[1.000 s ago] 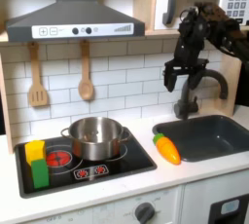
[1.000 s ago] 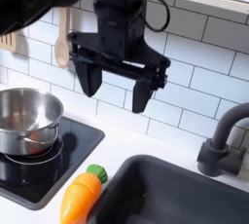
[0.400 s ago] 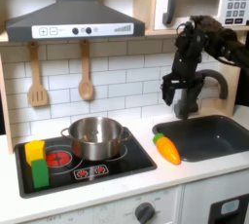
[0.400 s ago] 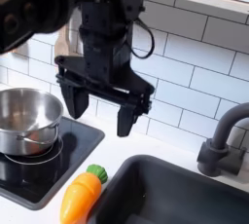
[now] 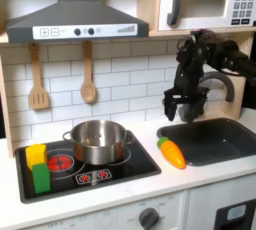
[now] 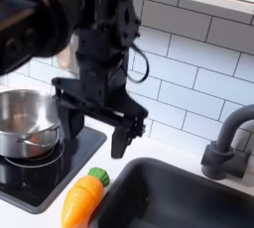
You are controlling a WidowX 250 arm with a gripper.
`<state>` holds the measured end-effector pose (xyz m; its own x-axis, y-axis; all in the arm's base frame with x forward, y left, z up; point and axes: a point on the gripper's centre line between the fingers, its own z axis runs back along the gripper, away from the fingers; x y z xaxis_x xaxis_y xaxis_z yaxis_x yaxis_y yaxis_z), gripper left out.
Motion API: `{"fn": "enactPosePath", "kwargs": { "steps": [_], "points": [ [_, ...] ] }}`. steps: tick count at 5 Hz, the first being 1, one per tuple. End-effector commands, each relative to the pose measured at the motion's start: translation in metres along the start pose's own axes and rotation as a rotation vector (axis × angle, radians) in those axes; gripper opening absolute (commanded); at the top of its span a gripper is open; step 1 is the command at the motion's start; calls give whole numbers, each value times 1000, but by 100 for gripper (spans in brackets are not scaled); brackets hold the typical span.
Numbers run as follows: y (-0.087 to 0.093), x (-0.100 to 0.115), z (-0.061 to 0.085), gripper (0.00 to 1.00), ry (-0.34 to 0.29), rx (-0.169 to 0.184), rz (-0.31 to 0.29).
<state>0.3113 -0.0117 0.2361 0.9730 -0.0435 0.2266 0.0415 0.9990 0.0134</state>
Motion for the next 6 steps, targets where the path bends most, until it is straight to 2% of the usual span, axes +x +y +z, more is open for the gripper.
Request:
{"fn": "enactPosePath", "kwargs": {
  "steps": [1, 4, 6],
  "points": [
    [6, -4, -21, 100, 22, 9, -25],
    [2, 5, -50, 100, 68, 3, -13],
    [4, 3, -57, 100, 97, 16, 0]
  ]
}}
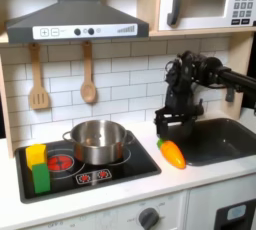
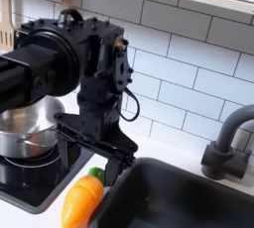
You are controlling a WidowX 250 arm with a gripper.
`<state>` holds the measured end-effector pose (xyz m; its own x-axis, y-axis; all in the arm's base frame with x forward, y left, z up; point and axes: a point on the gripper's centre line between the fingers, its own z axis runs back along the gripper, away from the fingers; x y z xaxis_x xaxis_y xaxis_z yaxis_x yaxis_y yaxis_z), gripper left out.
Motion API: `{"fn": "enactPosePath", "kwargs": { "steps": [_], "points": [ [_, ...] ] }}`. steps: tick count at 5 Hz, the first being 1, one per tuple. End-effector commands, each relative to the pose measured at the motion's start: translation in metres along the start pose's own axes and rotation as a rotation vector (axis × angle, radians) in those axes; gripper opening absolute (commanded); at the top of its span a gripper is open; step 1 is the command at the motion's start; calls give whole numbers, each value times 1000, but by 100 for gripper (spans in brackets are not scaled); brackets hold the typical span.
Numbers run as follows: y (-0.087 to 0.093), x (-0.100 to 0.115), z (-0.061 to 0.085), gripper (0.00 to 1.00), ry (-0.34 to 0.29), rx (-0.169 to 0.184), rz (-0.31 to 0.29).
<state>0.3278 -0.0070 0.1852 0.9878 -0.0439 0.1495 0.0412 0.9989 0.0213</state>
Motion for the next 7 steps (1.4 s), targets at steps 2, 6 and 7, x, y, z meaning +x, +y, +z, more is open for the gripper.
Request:
{"fn": "enactPosePath", "kwargs": {
  "steps": [2, 6, 7],
  "points": [
    [3, -7, -11, 100, 63, 13, 2],
    [1, -11, -25, 100, 111, 14, 0],
    [1, -12, -29, 100, 126, 14, 3]
  ]
}}
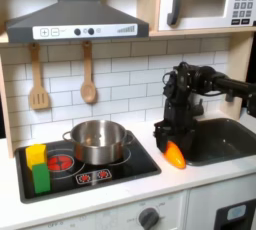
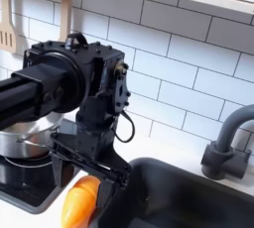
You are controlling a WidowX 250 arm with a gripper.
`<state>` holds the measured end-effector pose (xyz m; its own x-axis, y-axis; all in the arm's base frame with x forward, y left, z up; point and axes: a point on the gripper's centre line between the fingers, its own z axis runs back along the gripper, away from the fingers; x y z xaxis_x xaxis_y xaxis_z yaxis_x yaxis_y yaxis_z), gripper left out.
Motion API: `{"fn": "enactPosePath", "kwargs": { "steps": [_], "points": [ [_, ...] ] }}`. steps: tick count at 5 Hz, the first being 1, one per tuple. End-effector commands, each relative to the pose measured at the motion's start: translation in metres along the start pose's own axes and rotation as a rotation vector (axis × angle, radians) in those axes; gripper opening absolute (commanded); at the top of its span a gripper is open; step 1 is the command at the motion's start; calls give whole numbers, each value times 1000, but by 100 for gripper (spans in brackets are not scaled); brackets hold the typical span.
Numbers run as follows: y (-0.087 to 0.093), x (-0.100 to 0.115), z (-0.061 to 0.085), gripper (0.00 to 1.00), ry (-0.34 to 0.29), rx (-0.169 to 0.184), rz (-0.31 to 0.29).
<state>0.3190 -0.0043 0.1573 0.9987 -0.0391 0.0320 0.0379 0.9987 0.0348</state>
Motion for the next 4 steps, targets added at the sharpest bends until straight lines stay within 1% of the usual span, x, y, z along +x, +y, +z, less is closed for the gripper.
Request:
{"fn": "enactPosePath", "kwargs": {
  "steps": [1, 4],
  "points": [
    [0, -1, -7, 100, 23, -1, 2],
    [-2, -1, -11, 100, 28, -9, -8]
  ]
}}
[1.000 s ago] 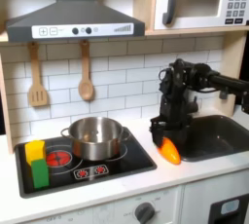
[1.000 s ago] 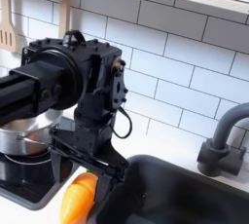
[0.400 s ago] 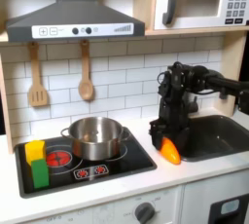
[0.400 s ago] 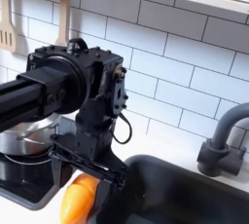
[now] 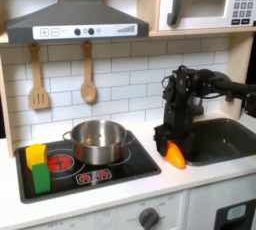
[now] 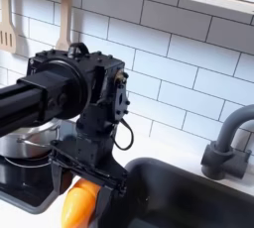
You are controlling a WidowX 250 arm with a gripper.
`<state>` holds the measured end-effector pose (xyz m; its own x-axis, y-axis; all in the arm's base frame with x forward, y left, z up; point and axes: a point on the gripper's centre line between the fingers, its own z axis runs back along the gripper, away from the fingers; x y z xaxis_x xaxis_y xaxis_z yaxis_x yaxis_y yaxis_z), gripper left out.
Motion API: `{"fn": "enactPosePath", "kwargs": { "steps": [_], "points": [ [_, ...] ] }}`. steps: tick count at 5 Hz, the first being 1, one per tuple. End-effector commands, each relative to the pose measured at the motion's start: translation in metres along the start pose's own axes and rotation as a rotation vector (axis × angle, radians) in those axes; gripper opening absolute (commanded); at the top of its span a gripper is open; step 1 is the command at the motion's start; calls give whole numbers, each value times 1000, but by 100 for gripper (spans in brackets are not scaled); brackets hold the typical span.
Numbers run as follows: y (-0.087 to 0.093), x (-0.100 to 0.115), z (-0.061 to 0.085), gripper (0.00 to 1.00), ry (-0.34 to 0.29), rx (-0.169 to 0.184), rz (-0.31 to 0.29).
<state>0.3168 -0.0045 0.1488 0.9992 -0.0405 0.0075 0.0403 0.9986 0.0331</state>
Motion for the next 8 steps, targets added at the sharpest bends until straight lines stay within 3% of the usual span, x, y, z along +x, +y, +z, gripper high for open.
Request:
{"fn": "enactPosePath", "kwargs": {
  "steps": [1, 2, 3, 4, 6, 8],
  "points": [
    [-1, 5, -9, 100, 14, -11, -8],
    [-1, 5, -12, 0, 22, -15, -18],
    [-1, 3, -12, 0, 15, -12, -33],
    [-2, 9, -1, 0, -12, -18, -53],
    [6, 27, 31, 0, -81, -4, -18],
    [28, 31, 47, 0, -115, 22, 40]
  ]
}}
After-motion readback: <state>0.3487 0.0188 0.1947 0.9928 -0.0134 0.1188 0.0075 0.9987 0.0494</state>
